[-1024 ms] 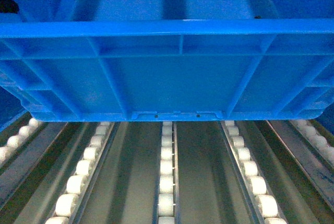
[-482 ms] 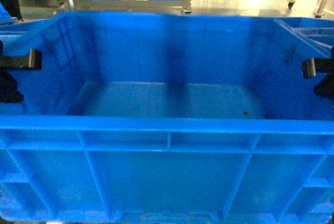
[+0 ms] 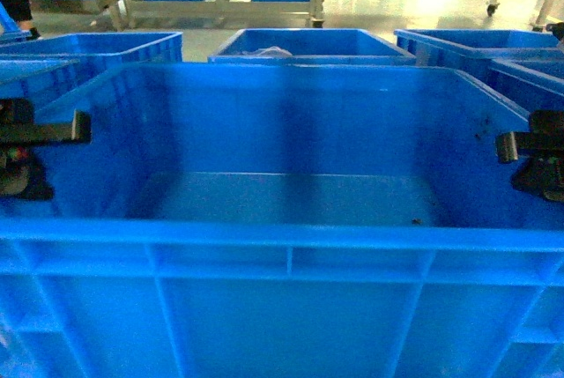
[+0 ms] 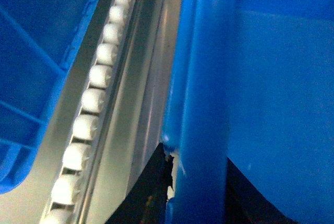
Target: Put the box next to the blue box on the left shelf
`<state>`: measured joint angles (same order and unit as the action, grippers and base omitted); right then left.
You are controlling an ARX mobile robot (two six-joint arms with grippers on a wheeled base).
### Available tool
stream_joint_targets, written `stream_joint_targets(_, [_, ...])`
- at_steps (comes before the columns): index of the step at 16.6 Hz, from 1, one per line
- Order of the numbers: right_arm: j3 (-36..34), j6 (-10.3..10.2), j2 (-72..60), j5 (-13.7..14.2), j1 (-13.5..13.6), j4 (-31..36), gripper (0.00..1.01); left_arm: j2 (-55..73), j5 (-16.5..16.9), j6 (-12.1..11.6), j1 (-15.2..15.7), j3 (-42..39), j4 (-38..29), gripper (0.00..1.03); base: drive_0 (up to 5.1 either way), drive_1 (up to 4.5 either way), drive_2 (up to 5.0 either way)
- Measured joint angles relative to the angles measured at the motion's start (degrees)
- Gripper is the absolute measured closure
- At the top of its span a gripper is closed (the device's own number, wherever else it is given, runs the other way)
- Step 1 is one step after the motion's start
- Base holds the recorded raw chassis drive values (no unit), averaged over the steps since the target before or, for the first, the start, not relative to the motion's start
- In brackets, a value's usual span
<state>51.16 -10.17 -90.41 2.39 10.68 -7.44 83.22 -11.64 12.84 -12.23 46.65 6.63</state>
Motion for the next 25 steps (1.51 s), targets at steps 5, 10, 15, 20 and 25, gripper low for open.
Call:
stream_joint_targets(5, [0.85, -0.42, 0.15, 3.61, -0.63, 5.51, 0.02, -1.11, 2.10, 4.83, 1.09, -0.20, -9.40, 0.14, 0.0, 0.00, 0.0])
stream_joint_targets(10, [0.44, -0.83, 0.57, 5.07, -0.63, 8.26, 0.03, -3.15, -7.63, 4.48, 2.69, -0.90, -18.78, 0.05, 0.0, 0.00, 0.0])
stream_joint_targets(15, [-19.56, 7.08, 2.78, 5.33, -2.60, 50.95, 0.33, -6.03, 4.39, -7.63, 5.29, -16.81, -49.35, 0.35, 0.0, 0.00, 0.0])
stream_joint_targets(20, [-42.42, 9.84, 27.89, -1.97, -10.51, 60.89, 1.00, -28.22, 11.32, -11.87, 12.41, -38.21, -52.61, 1.02, 0.0, 0.00, 0.0])
stream_joint_targets(25, [-45.37, 9.84, 28.24, -2.01, -10.91, 64.70, 1.00, -30.82, 11.56, -11.89, 12.35, -39.67, -51.06, 1.02, 0.0, 0.00, 0.0])
